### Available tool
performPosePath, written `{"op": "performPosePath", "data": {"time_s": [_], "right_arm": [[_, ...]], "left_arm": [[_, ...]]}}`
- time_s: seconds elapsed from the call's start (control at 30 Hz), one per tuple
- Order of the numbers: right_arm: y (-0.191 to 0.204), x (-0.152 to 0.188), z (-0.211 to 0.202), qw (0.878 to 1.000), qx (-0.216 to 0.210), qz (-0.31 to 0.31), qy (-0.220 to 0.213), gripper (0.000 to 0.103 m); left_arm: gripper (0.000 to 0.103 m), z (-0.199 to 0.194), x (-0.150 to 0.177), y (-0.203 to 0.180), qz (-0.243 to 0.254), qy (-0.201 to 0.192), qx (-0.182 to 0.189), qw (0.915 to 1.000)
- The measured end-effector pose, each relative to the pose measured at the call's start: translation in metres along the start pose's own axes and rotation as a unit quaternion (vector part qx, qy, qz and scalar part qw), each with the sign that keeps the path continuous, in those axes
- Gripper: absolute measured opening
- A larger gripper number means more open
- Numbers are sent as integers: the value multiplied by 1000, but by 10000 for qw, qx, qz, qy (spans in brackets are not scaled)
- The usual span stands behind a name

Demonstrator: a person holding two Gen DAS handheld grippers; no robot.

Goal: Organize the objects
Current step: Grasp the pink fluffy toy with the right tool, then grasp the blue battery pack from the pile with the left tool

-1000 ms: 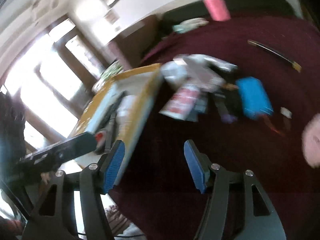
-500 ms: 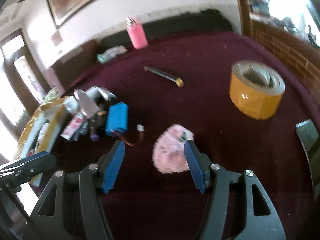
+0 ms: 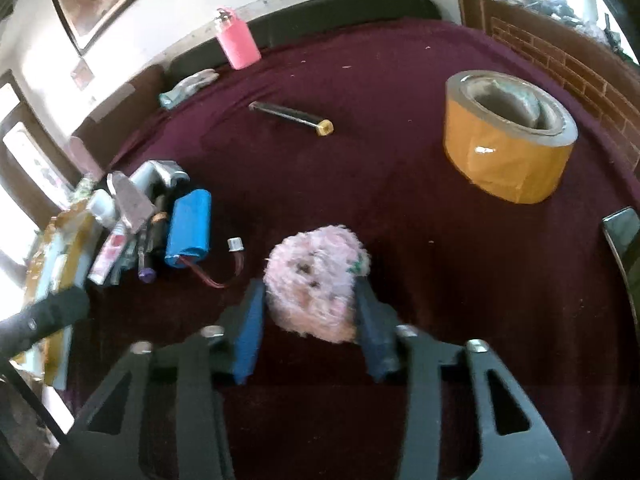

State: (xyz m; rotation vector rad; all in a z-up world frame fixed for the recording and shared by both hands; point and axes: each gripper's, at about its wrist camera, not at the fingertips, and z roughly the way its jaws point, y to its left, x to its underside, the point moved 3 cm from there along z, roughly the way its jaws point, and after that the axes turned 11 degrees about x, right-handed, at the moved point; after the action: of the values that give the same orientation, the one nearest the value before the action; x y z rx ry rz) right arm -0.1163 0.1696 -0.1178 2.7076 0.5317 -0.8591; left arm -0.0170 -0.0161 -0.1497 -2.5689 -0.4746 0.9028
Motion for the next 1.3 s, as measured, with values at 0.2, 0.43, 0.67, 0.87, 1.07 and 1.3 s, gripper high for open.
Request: {"op": "performPosePath", "data": {"time_s": [0.2,0.43,0.67,0.87,1.07,1.3], "right_arm": [[-4,0,-1,9996,-237,117,14,32],[-6,1,-3,9990,-399,188,26,32],[-6,0,-3,9984,-511,230,56,32],[-8,0,-3,9978,-595,270,84,35],[-8,0,-4,9975,-665,233,84,41],[-9,0,-6,9951,-945,270,122,51]], "left_arm": [[58,33,-29,-8,312,99,-192,9993],[57,74,-46,-11,480,499,-627,9956],[46,99,-48,-12,795,801,-1258,9856],[32,97,-40,-5,789,860,-1206,9858],[31,74,-8,-7,1036,907,-1005,9854],[31,31,40,0,833,1011,-758,9885]]}}
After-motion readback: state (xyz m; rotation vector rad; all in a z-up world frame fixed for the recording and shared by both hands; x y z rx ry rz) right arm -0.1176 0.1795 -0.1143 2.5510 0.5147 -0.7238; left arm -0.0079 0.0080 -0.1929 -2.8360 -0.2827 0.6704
